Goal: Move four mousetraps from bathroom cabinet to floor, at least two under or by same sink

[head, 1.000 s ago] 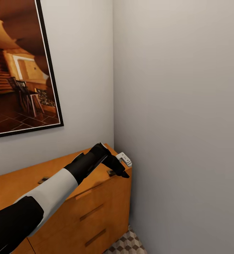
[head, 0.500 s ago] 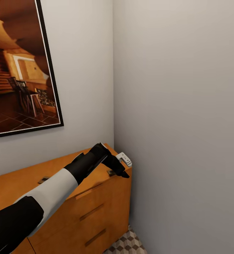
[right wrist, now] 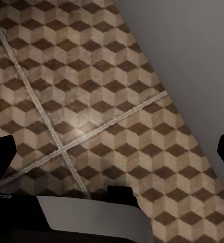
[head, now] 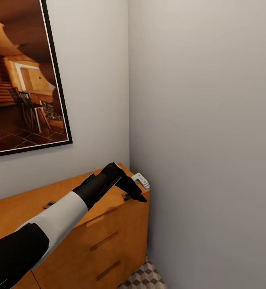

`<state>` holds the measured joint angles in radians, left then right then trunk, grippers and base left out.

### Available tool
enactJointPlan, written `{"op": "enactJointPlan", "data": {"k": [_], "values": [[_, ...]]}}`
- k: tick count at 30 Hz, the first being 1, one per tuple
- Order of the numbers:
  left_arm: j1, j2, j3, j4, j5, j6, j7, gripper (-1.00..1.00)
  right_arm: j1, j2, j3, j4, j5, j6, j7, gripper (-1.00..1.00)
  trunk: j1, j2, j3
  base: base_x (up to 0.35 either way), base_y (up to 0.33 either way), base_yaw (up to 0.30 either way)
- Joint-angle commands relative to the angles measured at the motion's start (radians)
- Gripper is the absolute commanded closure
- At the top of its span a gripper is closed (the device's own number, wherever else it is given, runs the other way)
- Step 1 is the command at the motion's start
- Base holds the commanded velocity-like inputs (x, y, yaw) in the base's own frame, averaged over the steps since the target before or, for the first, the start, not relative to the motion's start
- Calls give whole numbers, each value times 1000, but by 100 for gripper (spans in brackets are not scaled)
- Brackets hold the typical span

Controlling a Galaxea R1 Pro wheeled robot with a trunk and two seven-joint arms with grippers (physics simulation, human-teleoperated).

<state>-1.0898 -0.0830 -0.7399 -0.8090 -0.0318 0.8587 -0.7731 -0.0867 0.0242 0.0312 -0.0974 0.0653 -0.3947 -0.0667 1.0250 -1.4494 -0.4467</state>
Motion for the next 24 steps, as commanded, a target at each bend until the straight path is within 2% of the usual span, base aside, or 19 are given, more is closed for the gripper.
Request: {"op": "enactJointPlan", "data": {"k": [1, 16, 24], "values": [[-1, 1, 0, -3, -3, 5, -5, -100, 0, 0, 3, 1, 7, -2, -7, -100, 0, -1, -1, 0, 0, 0], [-1, 2, 5, -9, -3, 6, -5, -100, 0, 0, 4, 1, 7, -2, -7, -100, 0, -1, -1, 0, 0, 0], [-1, 13, 6, -10, -3, 6, -6, -100, 0, 0, 4, 1, 7, -2, -7, -100, 0, -1, -1, 0, 0, 0]]}}
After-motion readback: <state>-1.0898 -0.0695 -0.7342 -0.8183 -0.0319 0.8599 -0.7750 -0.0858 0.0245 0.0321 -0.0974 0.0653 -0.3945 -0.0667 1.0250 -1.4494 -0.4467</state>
